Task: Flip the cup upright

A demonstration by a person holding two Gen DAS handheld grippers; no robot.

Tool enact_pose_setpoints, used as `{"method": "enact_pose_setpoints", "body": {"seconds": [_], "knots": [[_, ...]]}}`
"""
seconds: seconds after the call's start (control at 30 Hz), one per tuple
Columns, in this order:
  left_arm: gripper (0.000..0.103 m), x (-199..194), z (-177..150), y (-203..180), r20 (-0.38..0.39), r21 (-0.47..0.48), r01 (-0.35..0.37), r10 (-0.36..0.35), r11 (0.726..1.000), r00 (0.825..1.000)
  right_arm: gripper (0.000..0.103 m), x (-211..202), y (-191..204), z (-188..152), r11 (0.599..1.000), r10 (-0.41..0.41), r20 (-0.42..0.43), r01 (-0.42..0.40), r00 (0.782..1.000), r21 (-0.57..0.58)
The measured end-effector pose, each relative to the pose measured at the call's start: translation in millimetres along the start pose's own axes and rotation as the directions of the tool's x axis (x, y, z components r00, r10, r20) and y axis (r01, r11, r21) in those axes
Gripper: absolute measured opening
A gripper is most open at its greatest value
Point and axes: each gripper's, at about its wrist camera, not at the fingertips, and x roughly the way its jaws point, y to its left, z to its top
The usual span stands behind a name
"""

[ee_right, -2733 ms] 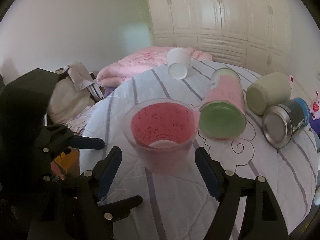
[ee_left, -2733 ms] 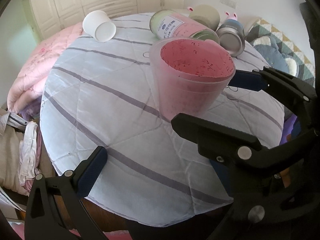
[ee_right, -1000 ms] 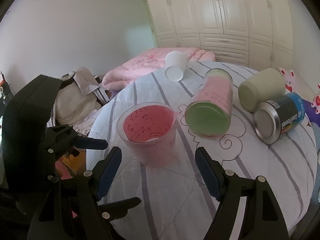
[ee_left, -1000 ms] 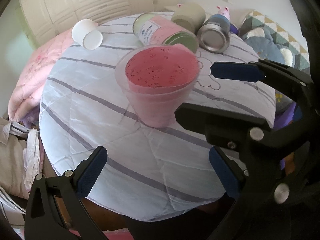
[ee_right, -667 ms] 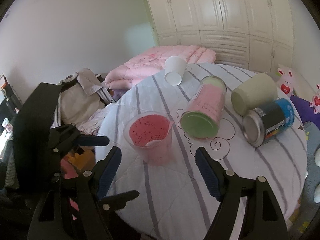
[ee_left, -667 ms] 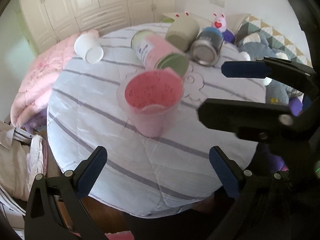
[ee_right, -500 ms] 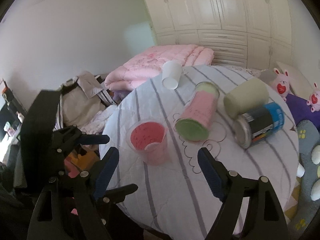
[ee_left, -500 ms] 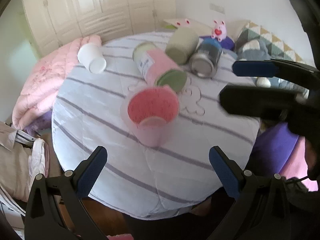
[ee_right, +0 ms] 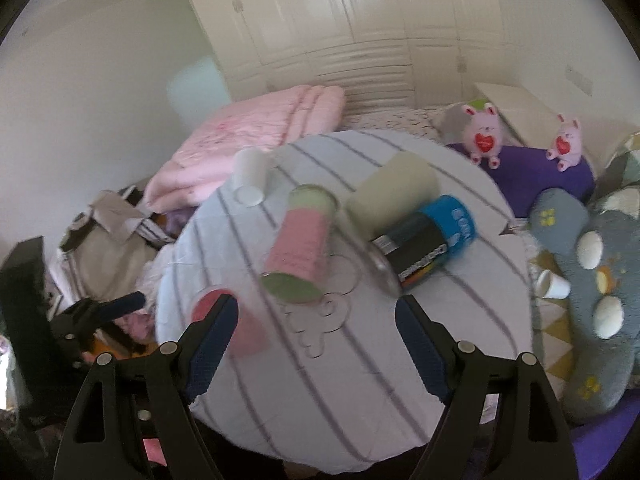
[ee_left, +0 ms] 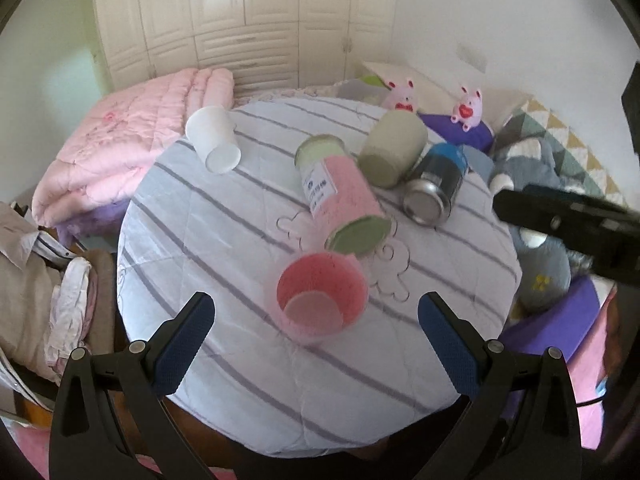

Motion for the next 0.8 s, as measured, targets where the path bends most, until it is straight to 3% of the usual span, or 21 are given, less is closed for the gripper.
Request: {"method": "enact_pose_setpoints", "body": {"seconds": [0.27, 0.57, 0.8], "knots": [[0.103, -1.0, 21.0, 0.2, 0.031, -0.010, -0.017, 0.017, 1.000, 0.999, 0.082, 1.7, -4.7, 11.8, 0.999, -0.038, 0.006, 0.038, 0.999, 0.018], [0.103, -11.9, 39.3, -2.5, 0.128, -0.048, 0.005, 0.001, 0.999, 0.992, 0.082, 0.3, -4.1, 22.2, 0.997, -0.078, 0.082, 0.078, 0.994, 0.003], [0.103, -18.8, 49.6, -10.1, 0.220, -0.026, -0.092, 0.096, 0.995, 0.971, 0.082, -3.6, -7.6, 24.8, 0.994, -0.109, 0.157, 0.109, 0.982, 0.008]]}}
